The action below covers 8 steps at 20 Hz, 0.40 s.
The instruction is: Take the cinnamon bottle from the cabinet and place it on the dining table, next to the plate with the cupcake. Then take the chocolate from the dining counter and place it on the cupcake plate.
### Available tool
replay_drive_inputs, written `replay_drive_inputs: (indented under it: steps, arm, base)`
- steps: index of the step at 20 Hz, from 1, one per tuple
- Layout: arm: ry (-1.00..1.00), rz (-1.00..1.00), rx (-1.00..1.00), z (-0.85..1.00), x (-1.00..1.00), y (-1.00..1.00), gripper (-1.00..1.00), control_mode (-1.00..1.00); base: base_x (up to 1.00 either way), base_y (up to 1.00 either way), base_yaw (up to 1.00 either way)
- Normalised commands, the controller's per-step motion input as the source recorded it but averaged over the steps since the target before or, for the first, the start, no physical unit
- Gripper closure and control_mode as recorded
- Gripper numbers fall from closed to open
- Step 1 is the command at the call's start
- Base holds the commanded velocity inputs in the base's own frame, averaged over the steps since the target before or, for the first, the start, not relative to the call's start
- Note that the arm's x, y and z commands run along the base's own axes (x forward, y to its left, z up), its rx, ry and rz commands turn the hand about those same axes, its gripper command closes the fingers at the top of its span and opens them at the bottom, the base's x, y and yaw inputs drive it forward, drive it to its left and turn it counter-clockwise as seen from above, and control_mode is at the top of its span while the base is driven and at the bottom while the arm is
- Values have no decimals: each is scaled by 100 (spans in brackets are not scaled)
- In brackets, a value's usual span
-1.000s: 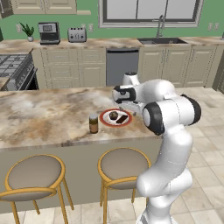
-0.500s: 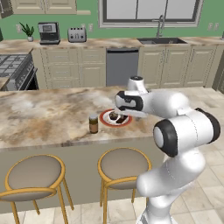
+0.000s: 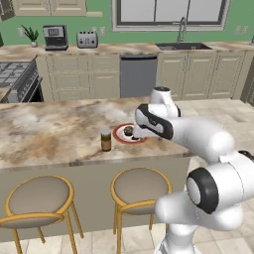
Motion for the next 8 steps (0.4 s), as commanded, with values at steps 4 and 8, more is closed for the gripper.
replay_drive_inputs:
  steps: [4,8]
  arm:
    - [-3,30,-8,33,-79,4,-100,-100]
    - [-10,23,-11,27,-81,4,-100,-100]
  base:
    - [0,0,0]
    - [0,0,0]
